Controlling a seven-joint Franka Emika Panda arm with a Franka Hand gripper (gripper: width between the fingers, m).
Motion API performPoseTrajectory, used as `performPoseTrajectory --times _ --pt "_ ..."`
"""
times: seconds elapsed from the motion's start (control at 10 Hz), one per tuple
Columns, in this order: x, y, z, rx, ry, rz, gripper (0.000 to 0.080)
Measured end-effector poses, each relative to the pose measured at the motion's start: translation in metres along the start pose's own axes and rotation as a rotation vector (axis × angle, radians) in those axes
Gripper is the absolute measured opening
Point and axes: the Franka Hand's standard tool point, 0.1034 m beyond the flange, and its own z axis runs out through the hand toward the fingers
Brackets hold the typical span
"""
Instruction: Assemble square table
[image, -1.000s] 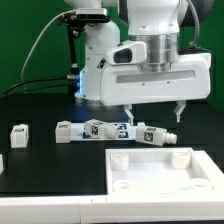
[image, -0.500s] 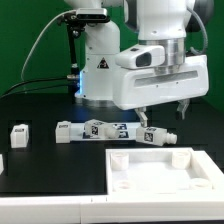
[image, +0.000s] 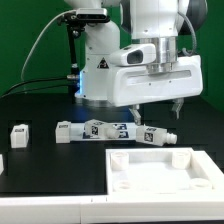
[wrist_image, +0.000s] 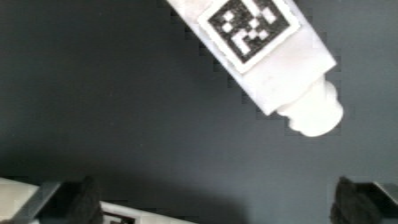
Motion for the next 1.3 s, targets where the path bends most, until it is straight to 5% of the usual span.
performPoseTrajectory --times 0.2,1.0,1.3 --pt "-0.008 -0.011 0.020 0.041 -0.088 -0.196 0.0649" --pt "-0.021 -0.026 0.038 0.016 -0.049 -0.434 0.0649" --pt "-0.026 -0.017 0.045 0.022 -0.062 -0.475 0.0637"
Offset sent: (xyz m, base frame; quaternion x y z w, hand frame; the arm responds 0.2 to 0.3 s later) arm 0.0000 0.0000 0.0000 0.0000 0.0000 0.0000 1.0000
